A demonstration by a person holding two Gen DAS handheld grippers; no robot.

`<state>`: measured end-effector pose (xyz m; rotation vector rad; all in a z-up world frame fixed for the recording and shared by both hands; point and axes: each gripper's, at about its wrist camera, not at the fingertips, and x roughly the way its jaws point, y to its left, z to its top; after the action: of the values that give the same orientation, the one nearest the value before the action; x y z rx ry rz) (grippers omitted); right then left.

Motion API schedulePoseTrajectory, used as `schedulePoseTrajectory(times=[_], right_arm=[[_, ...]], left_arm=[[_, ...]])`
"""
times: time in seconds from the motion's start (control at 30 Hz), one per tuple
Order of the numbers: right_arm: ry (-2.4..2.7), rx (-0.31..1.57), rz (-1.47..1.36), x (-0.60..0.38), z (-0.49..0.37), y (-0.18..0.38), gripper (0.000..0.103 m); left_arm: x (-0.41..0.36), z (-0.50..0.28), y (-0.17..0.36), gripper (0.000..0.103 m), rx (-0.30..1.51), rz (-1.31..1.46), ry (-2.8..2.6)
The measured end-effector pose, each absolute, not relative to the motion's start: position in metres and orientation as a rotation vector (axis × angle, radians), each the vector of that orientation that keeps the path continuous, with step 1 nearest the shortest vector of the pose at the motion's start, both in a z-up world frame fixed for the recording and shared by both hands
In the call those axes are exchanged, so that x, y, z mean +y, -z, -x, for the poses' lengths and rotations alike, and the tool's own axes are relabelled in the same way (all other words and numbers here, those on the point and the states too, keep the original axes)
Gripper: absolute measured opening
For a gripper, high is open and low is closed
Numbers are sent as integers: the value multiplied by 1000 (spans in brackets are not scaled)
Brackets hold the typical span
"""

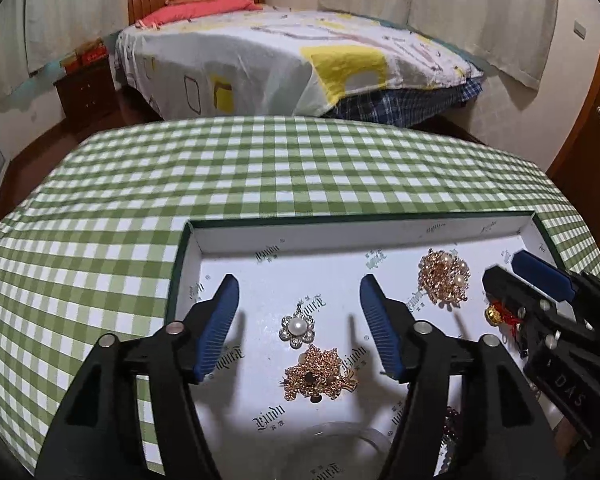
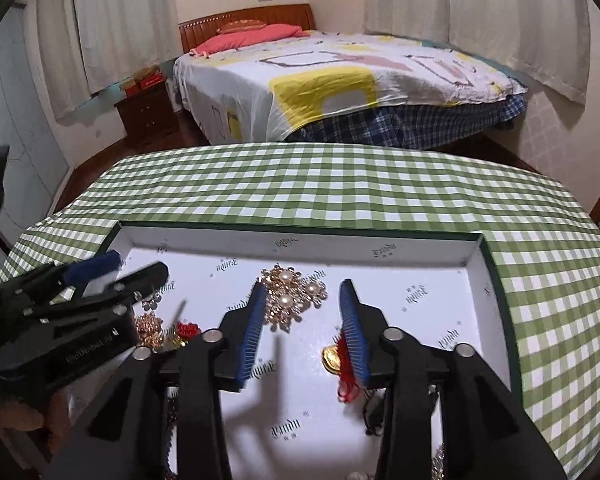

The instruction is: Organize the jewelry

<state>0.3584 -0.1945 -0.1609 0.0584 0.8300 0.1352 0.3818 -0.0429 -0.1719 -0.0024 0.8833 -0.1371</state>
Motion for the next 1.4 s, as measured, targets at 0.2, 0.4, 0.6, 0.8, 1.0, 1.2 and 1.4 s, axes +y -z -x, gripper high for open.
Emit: schedulePoseTrajectory(times=[0.2, 0.4, 0.6, 0.8, 1.0, 1.2, 1.4], right_arm=[[-105, 807, -66, -206, -341, 161, 59], [-71, 792, -76, -218, -321, 156, 66], [-43, 774, -63, -227, -280, 146, 71], [-41, 775, -57, -231, -232, 136, 72], [-45, 751, -65, -237, -187, 116, 72], [-40, 683, -75, -242, -150, 81, 72], [-31, 586, -75, -249, -105, 45, 74]], left_arm=[[-45, -373, 163, 72, 851, -25, 117], [-48, -346, 149, 81, 823, -35, 116], [-46, -296, 131, 88, 785, -55, 102], [-32, -237, 115, 88, 780, -32, 92], [-15, -176, 96, 90, 765, -29, 47], [2, -132, 69, 93, 725, -7, -9], [12, -88, 39, 93, 666, 7, -48]])
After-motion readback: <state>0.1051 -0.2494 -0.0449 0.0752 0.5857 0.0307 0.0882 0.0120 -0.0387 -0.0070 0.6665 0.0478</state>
